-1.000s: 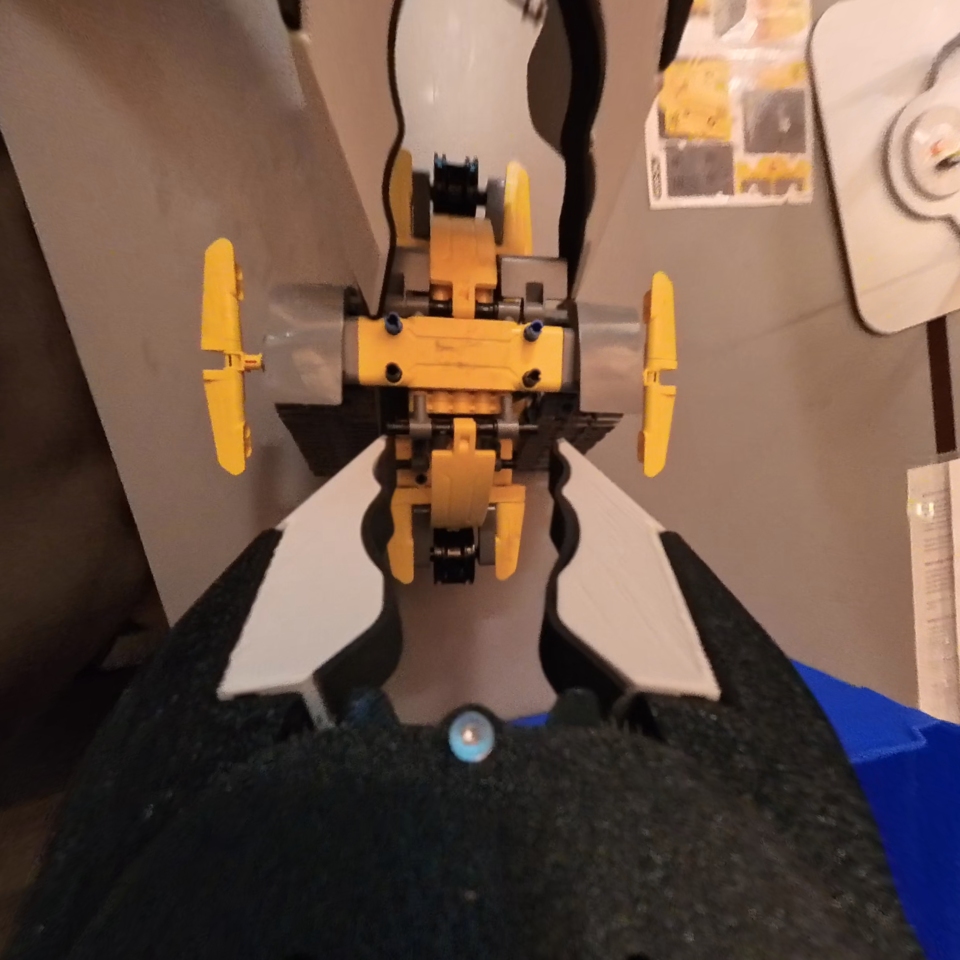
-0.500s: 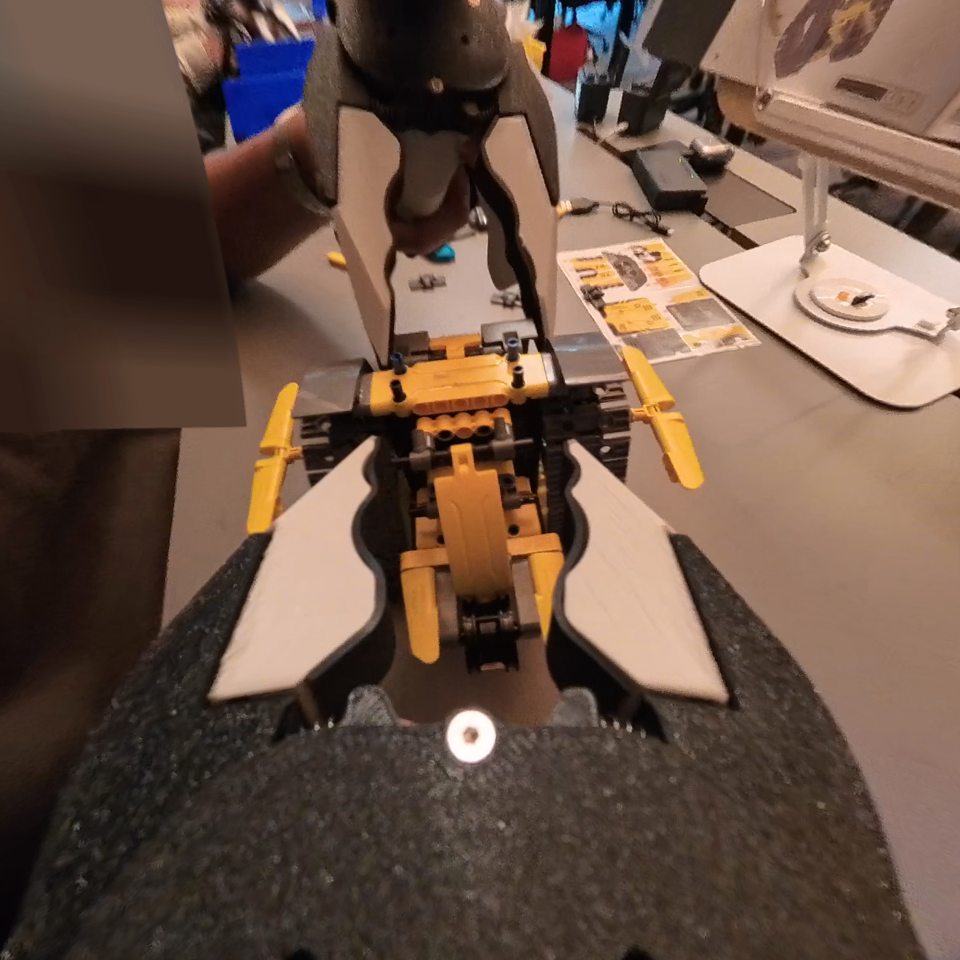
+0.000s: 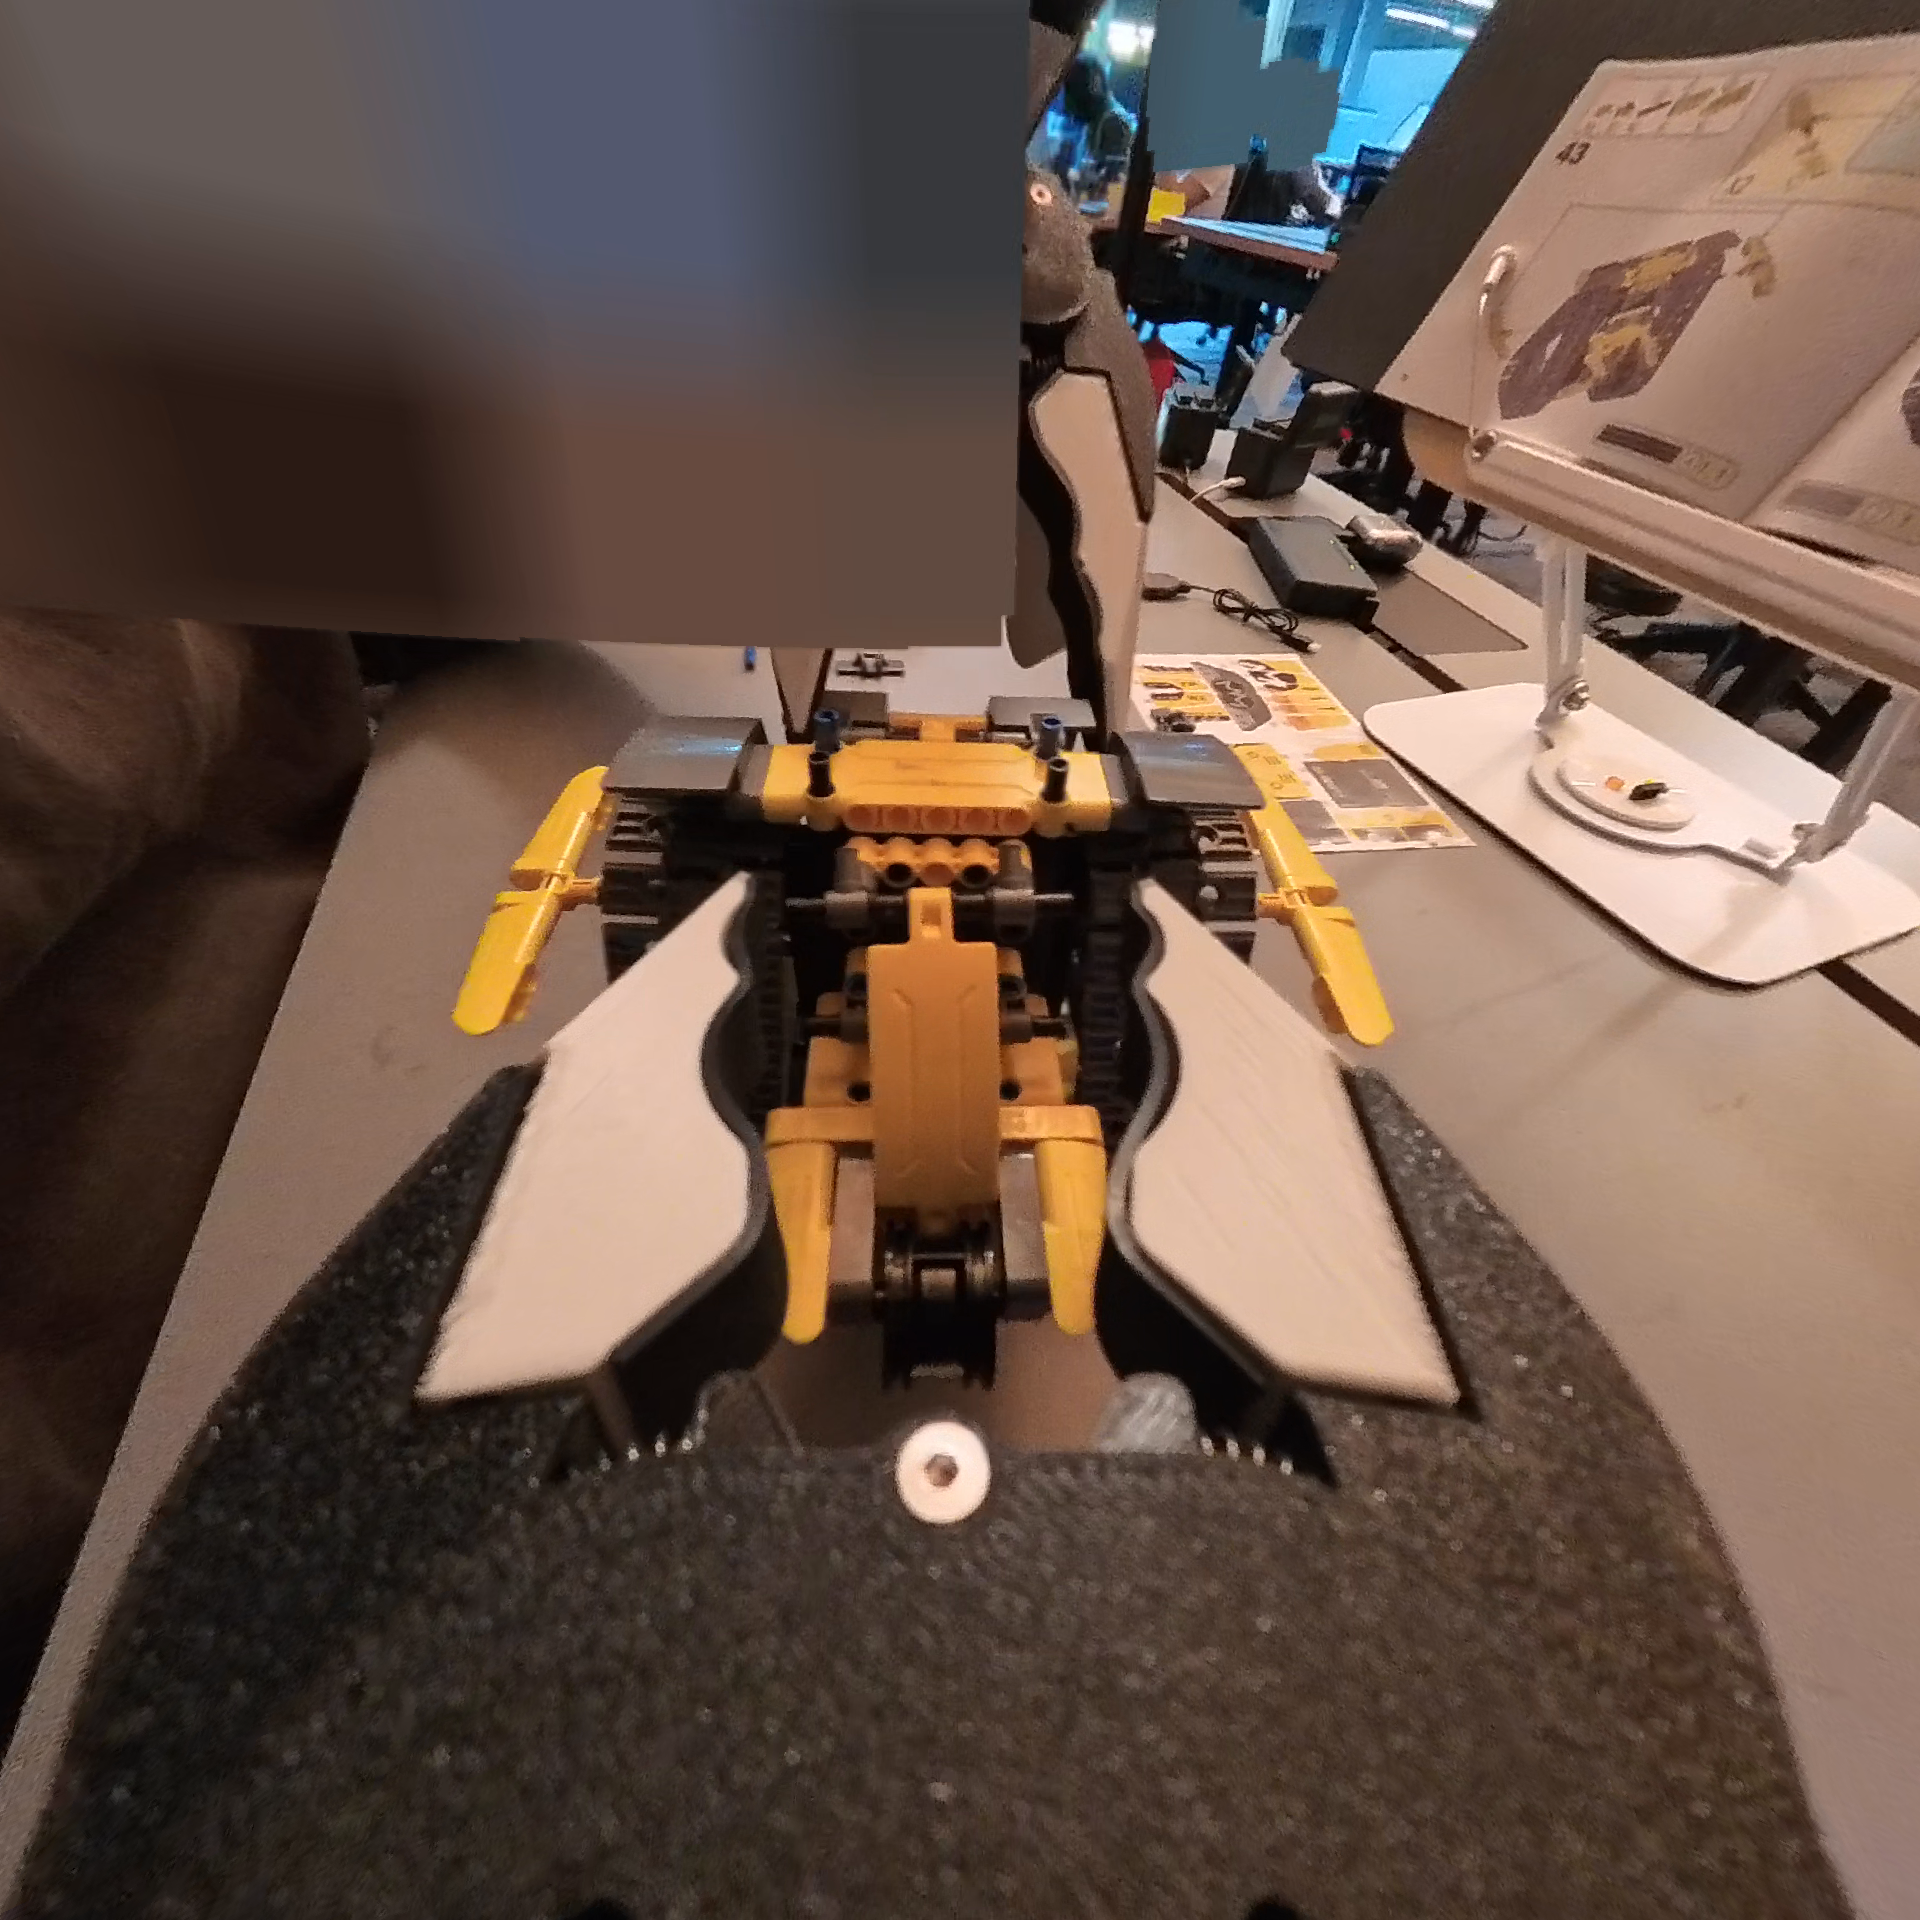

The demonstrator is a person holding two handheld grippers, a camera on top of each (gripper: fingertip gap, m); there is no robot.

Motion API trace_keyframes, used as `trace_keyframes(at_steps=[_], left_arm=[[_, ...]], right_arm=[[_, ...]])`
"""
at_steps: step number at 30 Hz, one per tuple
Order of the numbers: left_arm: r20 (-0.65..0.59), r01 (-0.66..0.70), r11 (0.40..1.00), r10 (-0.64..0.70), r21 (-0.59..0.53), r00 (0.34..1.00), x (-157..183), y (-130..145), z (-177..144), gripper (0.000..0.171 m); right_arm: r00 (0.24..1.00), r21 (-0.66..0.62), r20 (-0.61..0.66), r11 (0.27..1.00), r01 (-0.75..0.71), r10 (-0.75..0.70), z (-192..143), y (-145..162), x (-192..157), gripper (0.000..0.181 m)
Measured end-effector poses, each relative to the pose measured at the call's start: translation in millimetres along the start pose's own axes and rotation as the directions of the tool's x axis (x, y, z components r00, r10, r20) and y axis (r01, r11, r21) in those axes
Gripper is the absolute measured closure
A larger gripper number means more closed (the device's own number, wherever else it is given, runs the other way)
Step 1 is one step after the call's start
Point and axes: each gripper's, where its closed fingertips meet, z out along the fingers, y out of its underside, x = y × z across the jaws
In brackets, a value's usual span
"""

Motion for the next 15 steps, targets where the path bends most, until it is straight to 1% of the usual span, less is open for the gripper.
trace_keyframes(at_steps=[3,6,11,15], left_arm=[[0.0,0.0,1.0,0.0,0.0,1.0,-0.1,0.1,-0.1,0.101],[-0.001,-0.001,1.0,0.001,0.001,1.0,-0.1,0.3,-0.2,0.101],[-0.002,-0.003,1.0,0.003,-0.001,1.0,-0.2,0.3,-0.2,0.101],[-0.001,-0.003,1.0,0.003,-0.001,1.0,-0.3,0.3,-0.1,0.101]], right_arm=[[1.0,-0.023,-0.002,1.0,-0.007,0.007,5.1,5.6,0.6,0.113],[1.0,-0.012,0.024,1.0,-0.016,0.016,6.0,6.9,-4.9,0.116],[0.999,0.007,0.03,1.0,-0.016,0.016,5.6,7.5,-6.1,0.125],[0.999,0.019,0.033,1.0,-0.009,0.008,4.6,4.2,-6.8,0.125]])
